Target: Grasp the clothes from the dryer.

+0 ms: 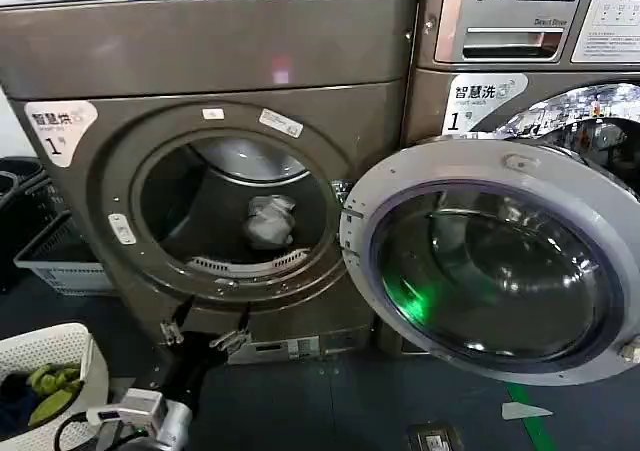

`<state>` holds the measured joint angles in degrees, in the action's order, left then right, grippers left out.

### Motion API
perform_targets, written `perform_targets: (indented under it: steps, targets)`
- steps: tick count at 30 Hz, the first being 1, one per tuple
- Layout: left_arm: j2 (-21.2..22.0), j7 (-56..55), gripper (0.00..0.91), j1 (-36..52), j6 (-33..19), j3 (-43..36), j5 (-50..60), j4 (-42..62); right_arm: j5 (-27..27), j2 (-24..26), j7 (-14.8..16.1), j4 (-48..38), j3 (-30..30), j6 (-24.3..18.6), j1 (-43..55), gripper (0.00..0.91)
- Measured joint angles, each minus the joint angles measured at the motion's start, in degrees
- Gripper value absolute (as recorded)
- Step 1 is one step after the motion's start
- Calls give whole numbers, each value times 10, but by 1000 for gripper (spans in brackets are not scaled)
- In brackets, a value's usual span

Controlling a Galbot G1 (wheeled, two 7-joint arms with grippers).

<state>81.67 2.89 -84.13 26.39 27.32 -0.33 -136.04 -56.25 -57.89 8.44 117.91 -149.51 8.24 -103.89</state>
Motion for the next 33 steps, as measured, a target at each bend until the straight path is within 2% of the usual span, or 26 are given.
perform_targets:
  steps: [33]
  targets:
    - [1,2,907,1,0,1,-1,-3,-19,0,8,1,-9,3,-3,907]
